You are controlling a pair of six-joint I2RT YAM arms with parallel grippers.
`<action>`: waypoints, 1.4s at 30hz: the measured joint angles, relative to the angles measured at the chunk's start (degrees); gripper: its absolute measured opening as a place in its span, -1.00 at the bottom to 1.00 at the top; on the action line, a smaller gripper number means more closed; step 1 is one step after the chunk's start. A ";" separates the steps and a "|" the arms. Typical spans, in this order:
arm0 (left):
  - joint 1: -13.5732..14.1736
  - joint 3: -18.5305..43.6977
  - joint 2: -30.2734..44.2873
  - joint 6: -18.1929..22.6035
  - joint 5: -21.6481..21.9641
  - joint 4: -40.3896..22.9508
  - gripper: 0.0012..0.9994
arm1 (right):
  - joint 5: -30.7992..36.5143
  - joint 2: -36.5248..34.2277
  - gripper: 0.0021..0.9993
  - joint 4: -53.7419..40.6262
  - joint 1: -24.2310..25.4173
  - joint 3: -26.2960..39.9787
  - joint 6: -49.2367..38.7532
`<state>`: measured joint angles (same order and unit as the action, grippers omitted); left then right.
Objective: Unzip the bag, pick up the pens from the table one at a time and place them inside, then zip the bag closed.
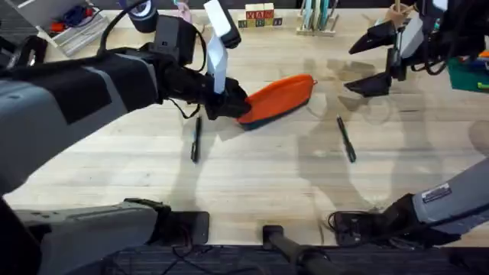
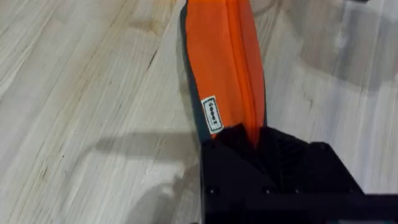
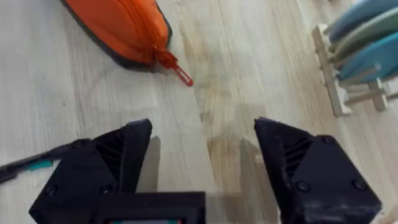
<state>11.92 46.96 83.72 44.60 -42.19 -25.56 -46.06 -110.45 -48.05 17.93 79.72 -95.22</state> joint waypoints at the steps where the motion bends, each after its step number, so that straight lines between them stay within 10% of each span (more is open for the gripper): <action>1: 0.00 0.00 0.00 0.00 0.00 0.01 -0.92 | 0.00 0.00 0.99 0.00 -0.42 0.00 0.00; 42: 0.00 0.02 0.00 0.00 0.00 -0.11 -0.92 | 0.20 -9.18 0.99 2.03 -12.61 0.04 0.00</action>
<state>11.92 46.98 83.72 44.60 -42.19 -25.67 -45.87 -119.63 -46.02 5.32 79.77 -95.22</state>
